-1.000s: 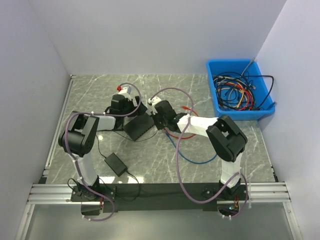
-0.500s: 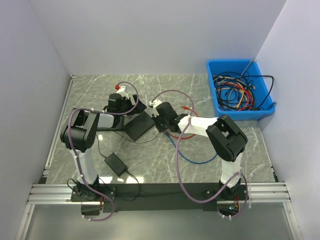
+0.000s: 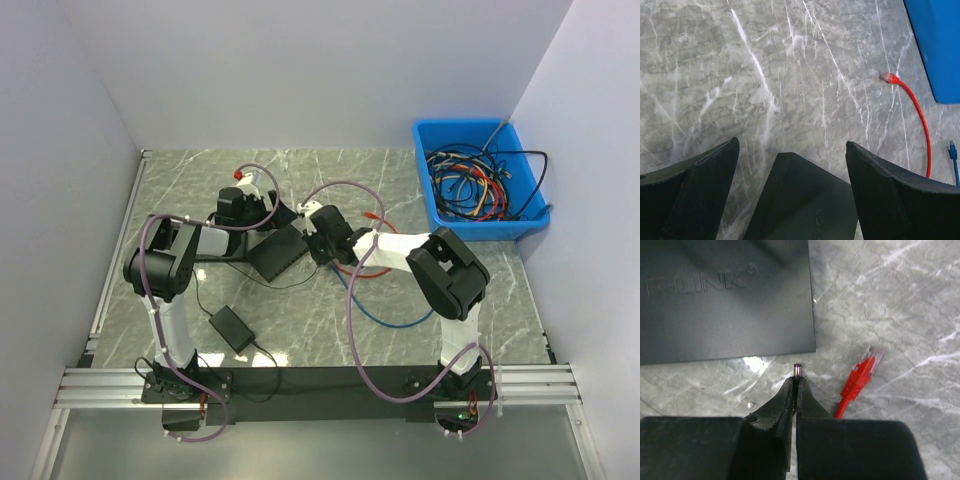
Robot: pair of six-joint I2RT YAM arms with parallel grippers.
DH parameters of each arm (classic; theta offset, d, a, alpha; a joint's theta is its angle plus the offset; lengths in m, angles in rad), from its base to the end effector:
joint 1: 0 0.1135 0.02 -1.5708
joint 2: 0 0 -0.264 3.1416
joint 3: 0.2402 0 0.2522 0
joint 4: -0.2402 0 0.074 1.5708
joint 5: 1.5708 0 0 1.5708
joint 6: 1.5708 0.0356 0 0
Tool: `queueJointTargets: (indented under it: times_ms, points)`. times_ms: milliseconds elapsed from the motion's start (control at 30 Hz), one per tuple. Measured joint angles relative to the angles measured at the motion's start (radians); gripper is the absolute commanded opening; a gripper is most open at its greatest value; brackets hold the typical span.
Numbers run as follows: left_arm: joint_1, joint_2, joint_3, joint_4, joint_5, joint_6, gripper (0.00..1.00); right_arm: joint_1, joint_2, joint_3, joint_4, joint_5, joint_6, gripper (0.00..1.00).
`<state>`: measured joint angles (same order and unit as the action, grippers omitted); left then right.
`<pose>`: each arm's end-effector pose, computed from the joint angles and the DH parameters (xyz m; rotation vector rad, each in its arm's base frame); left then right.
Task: Insert the plug into the switch port
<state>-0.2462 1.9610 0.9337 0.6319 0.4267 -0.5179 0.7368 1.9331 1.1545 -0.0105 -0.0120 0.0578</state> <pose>0.3811 -0.1110 0.1380 0.0153 2.0437 -0.9091 0.3014 0.2740 0.1533 -0.8034 2.2572 0.3952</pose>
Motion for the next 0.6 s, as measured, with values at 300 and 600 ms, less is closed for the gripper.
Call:
queueJointTargets:
  times_ms: [300, 600]
  points:
    - [0.000, 0.020, 0.015, -0.017, 0.004, -0.003, 0.93, 0.000, 0.018, 0.024, 0.009, 0.001, 0.000, 0.00]
    - [0.000, 0.042, 0.051, -0.040, 0.005, -0.018, 0.91, 0.000, 0.019, 0.024, 0.018, 0.015, 0.001, 0.00]
